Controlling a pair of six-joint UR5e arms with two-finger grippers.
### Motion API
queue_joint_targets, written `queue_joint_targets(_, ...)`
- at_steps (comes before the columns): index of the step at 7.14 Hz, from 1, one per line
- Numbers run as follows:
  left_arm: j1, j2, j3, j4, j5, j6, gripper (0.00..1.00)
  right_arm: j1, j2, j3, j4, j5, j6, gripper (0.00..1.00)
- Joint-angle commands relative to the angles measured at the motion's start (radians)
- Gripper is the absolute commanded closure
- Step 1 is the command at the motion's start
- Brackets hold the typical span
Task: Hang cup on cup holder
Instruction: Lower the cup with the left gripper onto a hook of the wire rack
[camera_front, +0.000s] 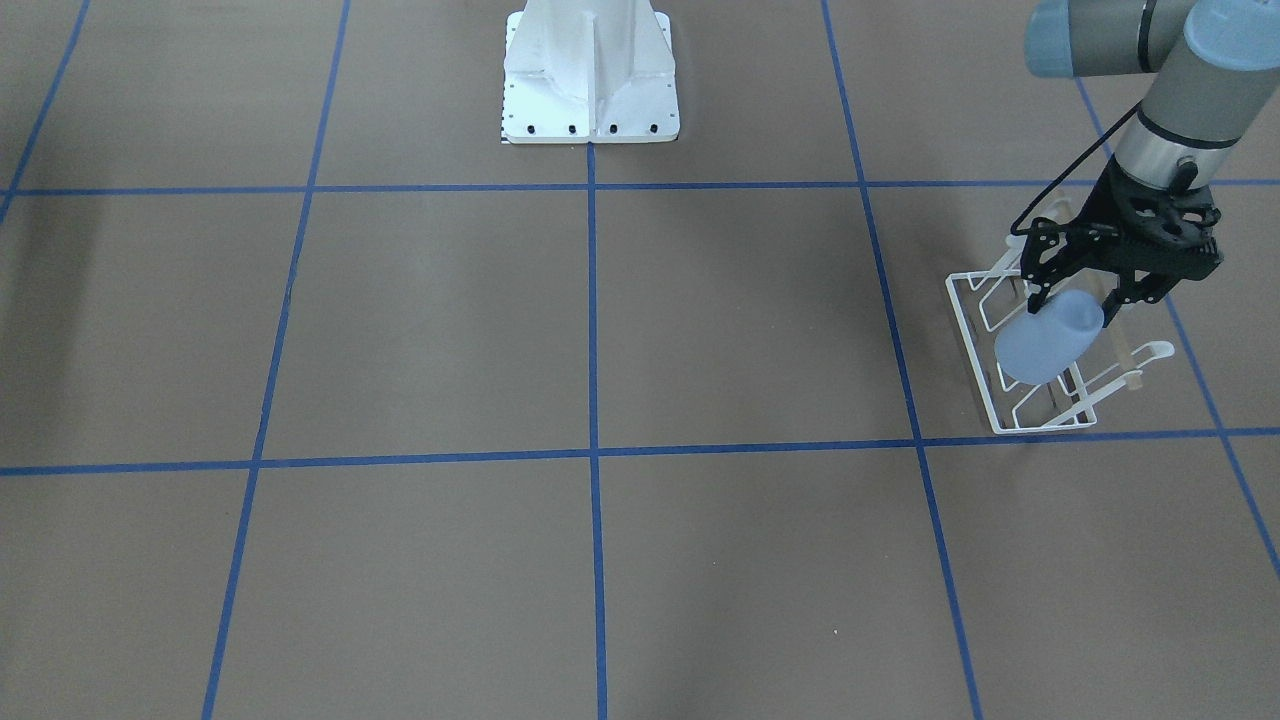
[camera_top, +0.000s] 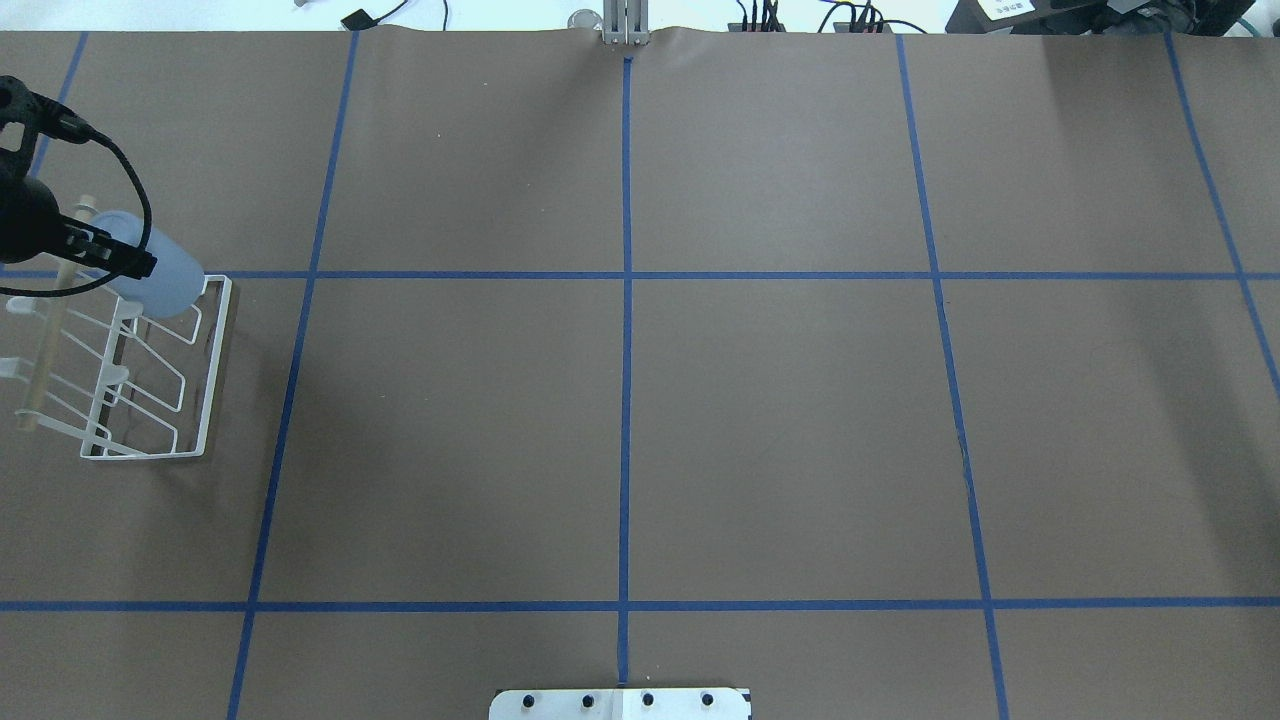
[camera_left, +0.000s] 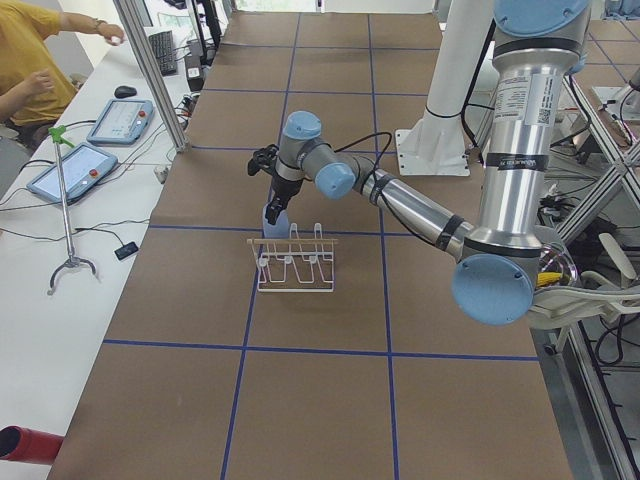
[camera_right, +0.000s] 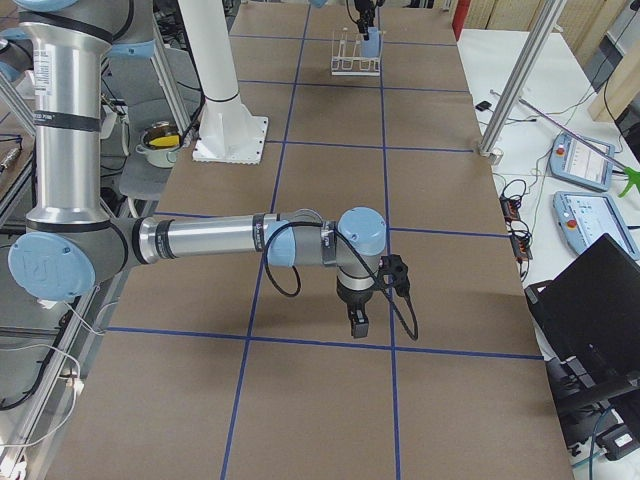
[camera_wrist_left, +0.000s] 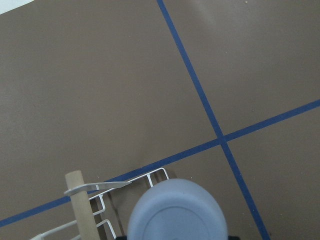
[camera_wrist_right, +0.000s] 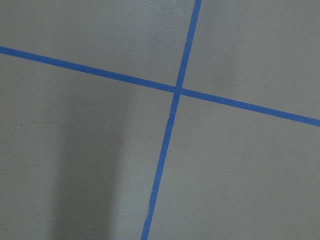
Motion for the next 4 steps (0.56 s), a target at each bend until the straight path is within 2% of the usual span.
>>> queue_joint_targets(1,0.008,-0.012,0.030,-0.002,0.002,0.000,1.00,0.000,0.000,-0.001,0.001,0.001,0.001,0.00)
queue_joint_targets(3,0.018,-0.033,0.065,-0.005,0.002,0.001,1.00,0.000,0.000,-0.001,0.001,0.001,0.001,0.00)
queue_joint_targets(4,0.018,-0.050,0.090,-0.008,0.000,0.001,0.93,0.000,-0.002,-0.001,0.001,0.001,0.001,0.00)
